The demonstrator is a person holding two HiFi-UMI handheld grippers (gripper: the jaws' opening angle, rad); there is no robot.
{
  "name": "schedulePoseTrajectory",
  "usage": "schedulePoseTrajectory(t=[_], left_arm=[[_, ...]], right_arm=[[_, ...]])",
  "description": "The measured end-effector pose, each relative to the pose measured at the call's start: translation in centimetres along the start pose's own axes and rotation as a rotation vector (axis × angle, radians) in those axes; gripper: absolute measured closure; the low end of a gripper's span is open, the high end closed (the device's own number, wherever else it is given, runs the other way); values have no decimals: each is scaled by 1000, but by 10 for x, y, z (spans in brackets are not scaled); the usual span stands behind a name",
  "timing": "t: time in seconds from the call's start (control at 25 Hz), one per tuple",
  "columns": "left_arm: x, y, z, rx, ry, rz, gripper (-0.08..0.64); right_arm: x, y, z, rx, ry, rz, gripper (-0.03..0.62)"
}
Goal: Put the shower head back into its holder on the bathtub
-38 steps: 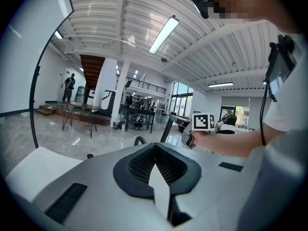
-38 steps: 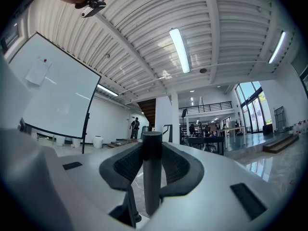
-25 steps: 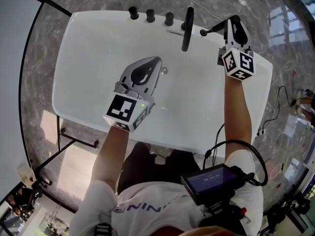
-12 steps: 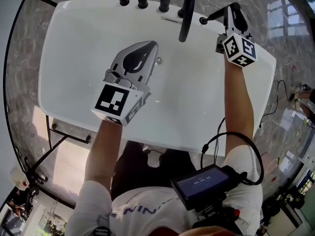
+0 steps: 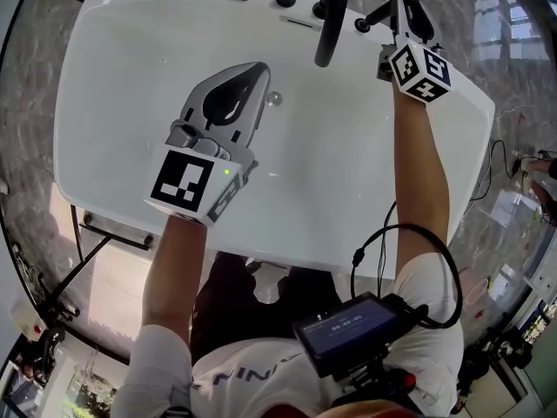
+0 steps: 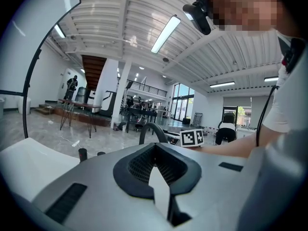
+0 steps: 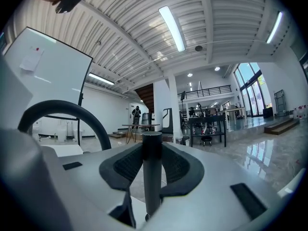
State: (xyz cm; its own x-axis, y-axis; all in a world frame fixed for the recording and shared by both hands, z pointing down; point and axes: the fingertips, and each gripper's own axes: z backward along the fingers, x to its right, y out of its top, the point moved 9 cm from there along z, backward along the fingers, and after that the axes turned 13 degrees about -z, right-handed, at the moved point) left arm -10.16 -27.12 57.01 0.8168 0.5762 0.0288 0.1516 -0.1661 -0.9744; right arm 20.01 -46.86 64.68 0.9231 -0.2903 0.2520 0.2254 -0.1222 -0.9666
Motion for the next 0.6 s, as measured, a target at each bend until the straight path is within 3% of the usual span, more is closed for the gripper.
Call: schedulePoseTrajectory(t=[0.6], left_arm=[[-13,-16,-2,-13,-10,14,545]], right_arm=[[7,-25,-14,-54,-10,20,469]])
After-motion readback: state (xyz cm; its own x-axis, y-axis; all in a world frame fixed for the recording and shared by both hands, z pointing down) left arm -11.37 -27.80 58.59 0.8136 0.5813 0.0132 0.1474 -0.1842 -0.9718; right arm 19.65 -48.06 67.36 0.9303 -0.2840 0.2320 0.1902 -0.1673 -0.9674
